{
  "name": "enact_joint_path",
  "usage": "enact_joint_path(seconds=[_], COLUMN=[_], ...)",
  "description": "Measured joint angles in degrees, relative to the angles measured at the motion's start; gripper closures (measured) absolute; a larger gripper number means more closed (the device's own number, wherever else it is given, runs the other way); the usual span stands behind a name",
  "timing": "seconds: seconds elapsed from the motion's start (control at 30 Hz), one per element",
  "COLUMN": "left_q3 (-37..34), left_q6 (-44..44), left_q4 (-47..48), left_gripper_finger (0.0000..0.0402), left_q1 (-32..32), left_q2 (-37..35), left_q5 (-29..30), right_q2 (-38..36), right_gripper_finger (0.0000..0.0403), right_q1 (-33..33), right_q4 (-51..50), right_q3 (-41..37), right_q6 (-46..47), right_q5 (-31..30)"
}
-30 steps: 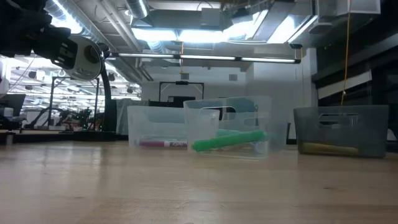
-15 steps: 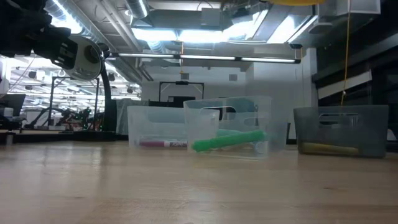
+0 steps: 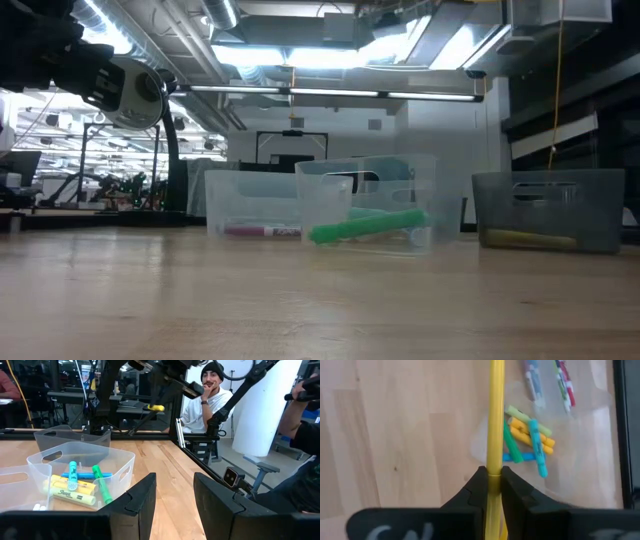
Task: Pick & Place Markers
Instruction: Put the yellow pen into the black bin
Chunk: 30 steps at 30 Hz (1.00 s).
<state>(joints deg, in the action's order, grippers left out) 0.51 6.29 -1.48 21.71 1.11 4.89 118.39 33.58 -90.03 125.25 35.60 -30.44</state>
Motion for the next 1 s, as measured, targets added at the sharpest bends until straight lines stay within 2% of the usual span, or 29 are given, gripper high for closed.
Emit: enact_joint_path(seconds=[0.6,1.0], left_q3=[0.0,0.0], left_q6=[0.02,0.02], left_q4=[0.0,0.0], left_gripper_finger=[0.0274,0.0274], left_q1=[-0.02,0.0], left_q2=[0.0,0.02], left_q5=[0.02,0.0], right_q2=[-26.74,-38.98], right_gripper_finger=[0.0363,0.0363], right_q1=[0.0,-0.09], right_q4=[0.04,0.0], right_q3=[-34.08,-44.62], right_q6=[22.74,33.26], right_q5=[-1.59,-2.35])
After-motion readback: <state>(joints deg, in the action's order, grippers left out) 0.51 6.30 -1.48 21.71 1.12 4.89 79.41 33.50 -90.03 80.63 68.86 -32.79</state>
